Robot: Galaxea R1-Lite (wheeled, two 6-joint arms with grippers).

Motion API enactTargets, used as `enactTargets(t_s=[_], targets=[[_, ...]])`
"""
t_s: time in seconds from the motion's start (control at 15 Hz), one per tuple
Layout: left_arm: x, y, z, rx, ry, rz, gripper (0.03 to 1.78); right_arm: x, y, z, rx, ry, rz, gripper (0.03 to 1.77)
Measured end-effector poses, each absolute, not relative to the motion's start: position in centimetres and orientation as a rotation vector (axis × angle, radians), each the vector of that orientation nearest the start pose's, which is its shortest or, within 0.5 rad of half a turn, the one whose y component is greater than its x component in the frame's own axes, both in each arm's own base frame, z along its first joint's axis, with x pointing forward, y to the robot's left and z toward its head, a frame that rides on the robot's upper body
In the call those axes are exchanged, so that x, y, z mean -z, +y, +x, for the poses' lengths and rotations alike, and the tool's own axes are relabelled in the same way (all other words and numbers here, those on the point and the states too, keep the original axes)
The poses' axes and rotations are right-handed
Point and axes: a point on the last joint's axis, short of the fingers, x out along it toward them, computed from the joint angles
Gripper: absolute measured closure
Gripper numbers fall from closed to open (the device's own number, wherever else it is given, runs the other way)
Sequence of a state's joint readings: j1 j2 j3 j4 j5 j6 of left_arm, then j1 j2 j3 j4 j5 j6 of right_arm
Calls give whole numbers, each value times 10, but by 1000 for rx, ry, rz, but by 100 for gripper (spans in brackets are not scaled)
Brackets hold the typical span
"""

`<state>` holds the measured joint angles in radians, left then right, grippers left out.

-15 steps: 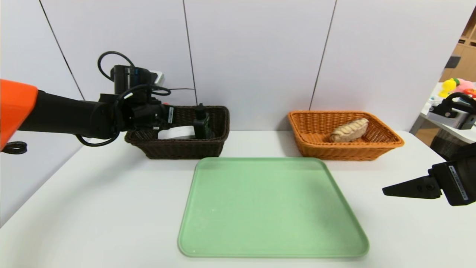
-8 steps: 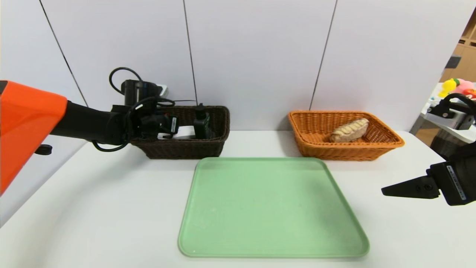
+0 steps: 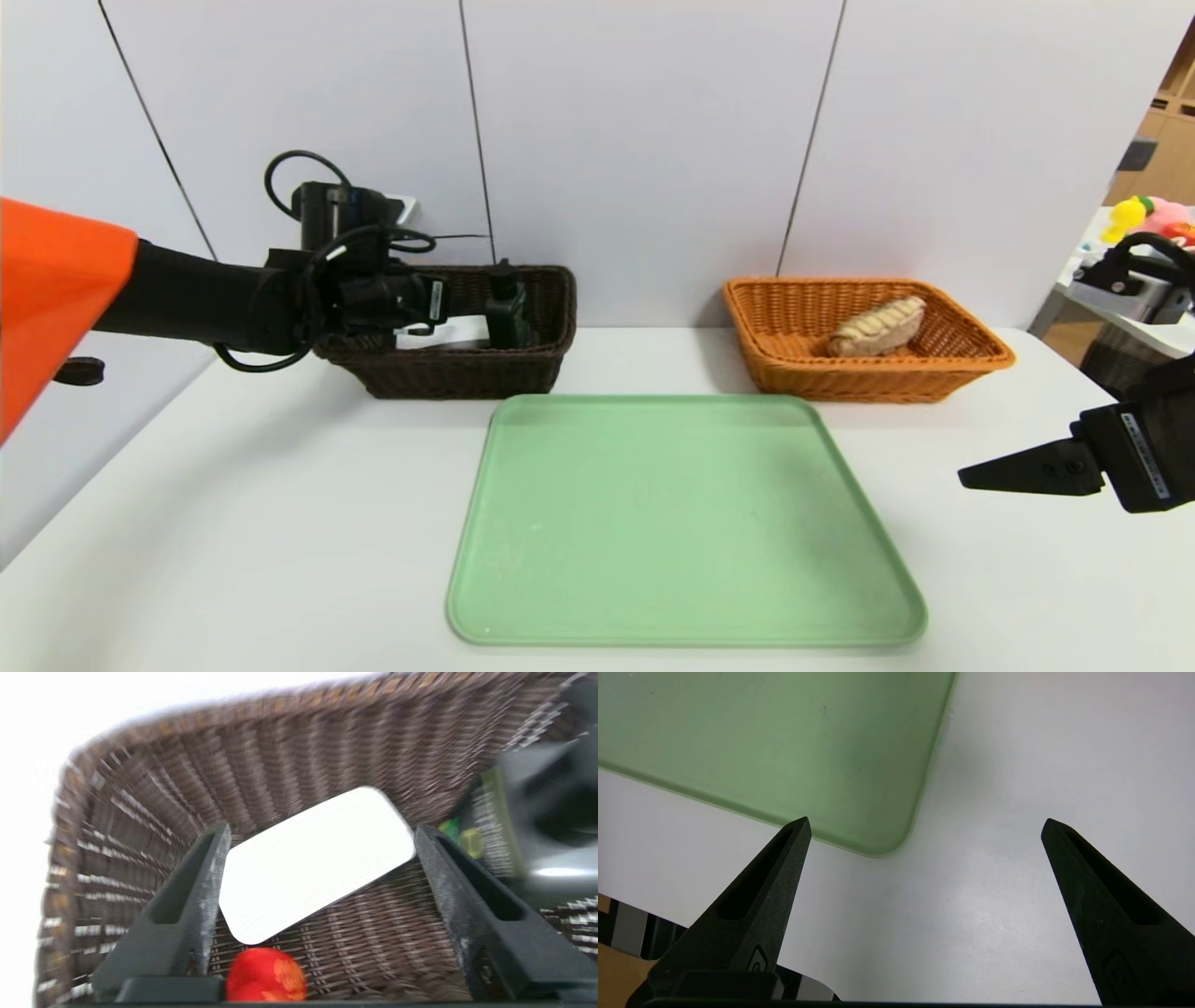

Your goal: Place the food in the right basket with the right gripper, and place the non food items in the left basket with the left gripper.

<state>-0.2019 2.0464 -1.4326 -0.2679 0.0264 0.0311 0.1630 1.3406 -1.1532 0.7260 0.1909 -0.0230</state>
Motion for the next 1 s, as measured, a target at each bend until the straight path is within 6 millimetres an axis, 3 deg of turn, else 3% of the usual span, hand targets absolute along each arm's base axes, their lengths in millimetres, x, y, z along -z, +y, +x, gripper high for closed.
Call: enactTargets(t_s=[0.27,0.53,0.8,1.0], targets=[[-231,-78,386,177,312,69,27,-257,33,173,-341,890,-9,9],[-265,-71,343,181,319,68,21,-267,31,160,-344,836,-11,9],[-284,-64,280,204,372,83,17,-275,31,142,-378,780,-18,9],[-284,-59,222,246,486,122,15,-280,31,126,-421,737,-18,9]])
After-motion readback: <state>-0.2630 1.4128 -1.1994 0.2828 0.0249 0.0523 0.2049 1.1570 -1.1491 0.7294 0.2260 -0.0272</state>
